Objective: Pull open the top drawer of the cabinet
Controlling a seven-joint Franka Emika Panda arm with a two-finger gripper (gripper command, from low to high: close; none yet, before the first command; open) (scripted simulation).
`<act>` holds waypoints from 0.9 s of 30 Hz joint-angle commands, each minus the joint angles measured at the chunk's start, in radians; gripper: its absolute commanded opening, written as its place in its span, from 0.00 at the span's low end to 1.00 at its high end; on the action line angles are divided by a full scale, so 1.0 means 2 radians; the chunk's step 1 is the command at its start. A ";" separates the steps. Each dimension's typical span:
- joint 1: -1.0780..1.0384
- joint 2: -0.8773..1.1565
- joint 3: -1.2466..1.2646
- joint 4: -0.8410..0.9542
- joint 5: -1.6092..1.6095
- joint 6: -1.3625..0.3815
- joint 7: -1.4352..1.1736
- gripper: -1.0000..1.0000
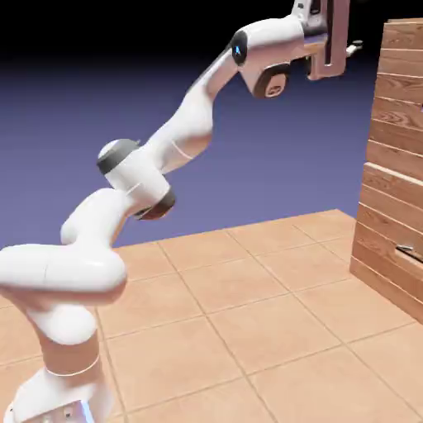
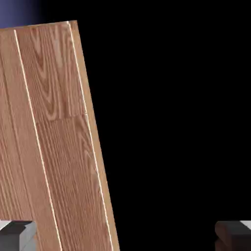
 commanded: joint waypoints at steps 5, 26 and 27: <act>-0.091 -0.038 0.039 0.054 0.099 -0.024 -0.086 0.50; -0.201 -0.039 0.047 0.204 0.138 0.017 -0.088 0.00; -0.192 -0.042 0.048 0.186 0.140 0.010 -0.093 0.00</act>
